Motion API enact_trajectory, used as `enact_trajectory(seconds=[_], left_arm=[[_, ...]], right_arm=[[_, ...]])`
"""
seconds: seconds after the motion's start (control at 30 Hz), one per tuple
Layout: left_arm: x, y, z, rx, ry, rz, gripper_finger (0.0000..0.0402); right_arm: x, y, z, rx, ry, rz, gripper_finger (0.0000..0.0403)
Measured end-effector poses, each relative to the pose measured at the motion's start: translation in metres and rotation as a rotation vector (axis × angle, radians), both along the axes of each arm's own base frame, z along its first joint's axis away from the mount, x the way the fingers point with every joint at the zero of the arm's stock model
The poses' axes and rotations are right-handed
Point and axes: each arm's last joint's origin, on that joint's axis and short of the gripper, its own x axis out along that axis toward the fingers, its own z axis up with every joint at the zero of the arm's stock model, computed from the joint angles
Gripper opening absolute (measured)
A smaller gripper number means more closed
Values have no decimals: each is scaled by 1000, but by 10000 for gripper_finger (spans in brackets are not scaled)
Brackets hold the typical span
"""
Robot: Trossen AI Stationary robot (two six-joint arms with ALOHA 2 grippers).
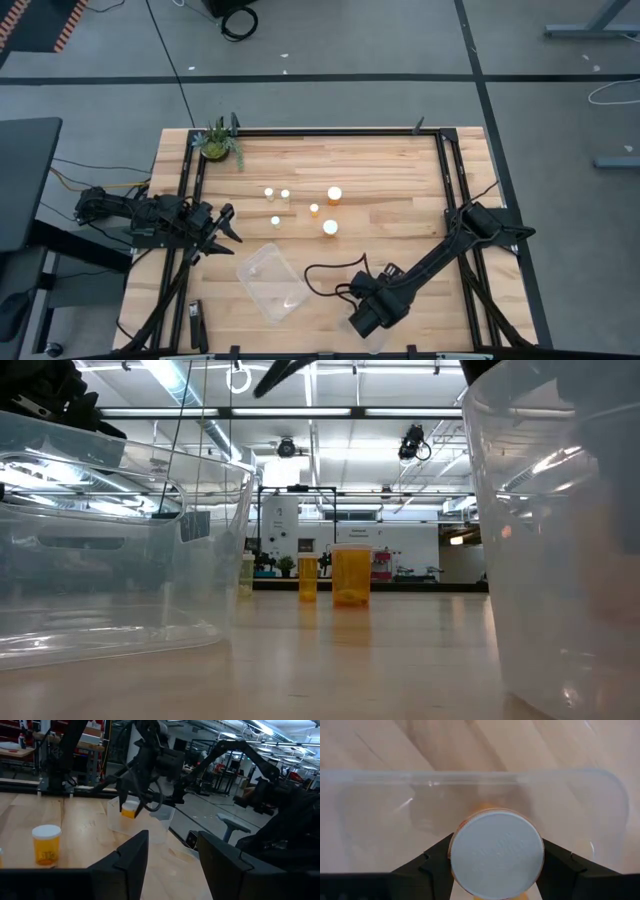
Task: Pick and place medicine bottles into bin by pill shape (circle, oval)
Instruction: Put the large orange pill bottle into the right transparent bin
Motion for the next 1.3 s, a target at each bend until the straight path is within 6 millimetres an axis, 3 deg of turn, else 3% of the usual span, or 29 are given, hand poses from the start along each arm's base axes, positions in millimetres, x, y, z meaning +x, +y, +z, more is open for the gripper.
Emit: enact_trajectory(seconds=[1.03, 1.3], left_arm=[[0, 0, 0, 0, 0, 0, 180], [0, 0, 0, 0, 0, 0, 177]], right_arm=[[3, 2, -2, -23, -78, -32, 230], [3, 1, -2, -24, -76, -32, 255]])
